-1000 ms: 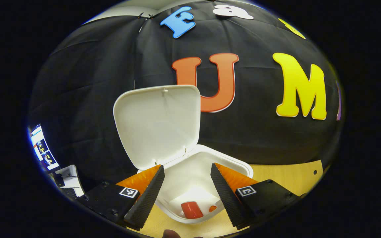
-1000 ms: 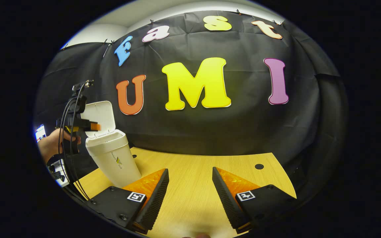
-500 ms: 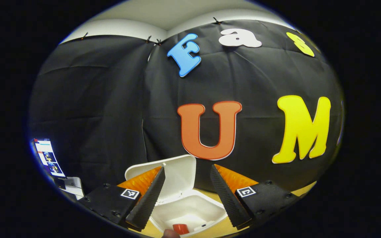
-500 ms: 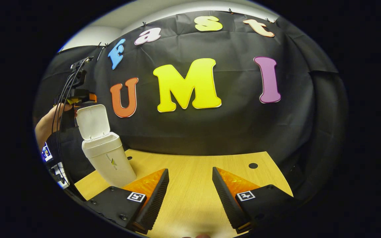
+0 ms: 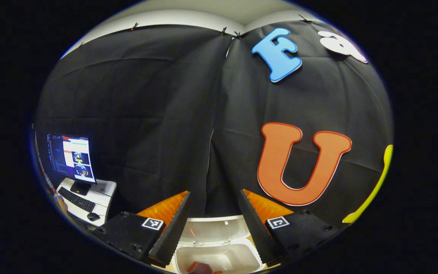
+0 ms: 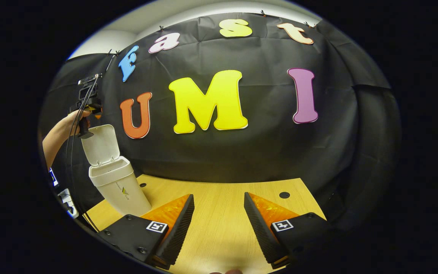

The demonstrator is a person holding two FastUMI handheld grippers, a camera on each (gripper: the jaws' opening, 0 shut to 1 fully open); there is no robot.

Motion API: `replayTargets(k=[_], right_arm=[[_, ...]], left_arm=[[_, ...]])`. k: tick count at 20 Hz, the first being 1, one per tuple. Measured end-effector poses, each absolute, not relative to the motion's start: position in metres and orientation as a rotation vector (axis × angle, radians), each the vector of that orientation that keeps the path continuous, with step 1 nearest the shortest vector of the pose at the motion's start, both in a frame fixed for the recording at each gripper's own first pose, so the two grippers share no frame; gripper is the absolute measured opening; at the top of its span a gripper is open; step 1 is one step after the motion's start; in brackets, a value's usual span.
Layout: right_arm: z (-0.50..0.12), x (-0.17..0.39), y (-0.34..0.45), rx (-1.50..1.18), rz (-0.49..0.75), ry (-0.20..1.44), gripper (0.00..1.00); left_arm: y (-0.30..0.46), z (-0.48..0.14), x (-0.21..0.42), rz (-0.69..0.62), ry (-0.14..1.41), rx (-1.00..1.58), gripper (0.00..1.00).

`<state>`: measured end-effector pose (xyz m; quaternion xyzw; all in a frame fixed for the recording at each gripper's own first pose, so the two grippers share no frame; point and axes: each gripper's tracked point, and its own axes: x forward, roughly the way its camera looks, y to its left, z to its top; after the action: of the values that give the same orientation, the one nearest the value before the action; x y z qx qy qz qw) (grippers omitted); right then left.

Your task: Press the lid of the desktop garbage bin to open it, pick up the crumpled paper on the desktop and throw it into the bin, then pick up the pop can on the desktop and drop it into the bin, and finally close the garbage bin lid.

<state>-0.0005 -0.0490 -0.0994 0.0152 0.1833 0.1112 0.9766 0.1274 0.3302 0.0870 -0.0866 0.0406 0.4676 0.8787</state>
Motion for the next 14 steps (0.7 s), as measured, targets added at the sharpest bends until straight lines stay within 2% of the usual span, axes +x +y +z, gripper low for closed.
replayTargets(k=[8, 14], right_arm=[[-0.106, 0.008, -0.032, 0.005, 0.248, 0.402, 0.84], [-0.112, 0.001, -0.029, 0.033, 0.268, 0.406, 0.84]], left_arm=[[0.350, 0.064, 0.148, 1.000, 0.168, -0.176, 0.84], [0.316, 0.054, 0.137, 0.987, 0.175, -0.196, 0.87]])
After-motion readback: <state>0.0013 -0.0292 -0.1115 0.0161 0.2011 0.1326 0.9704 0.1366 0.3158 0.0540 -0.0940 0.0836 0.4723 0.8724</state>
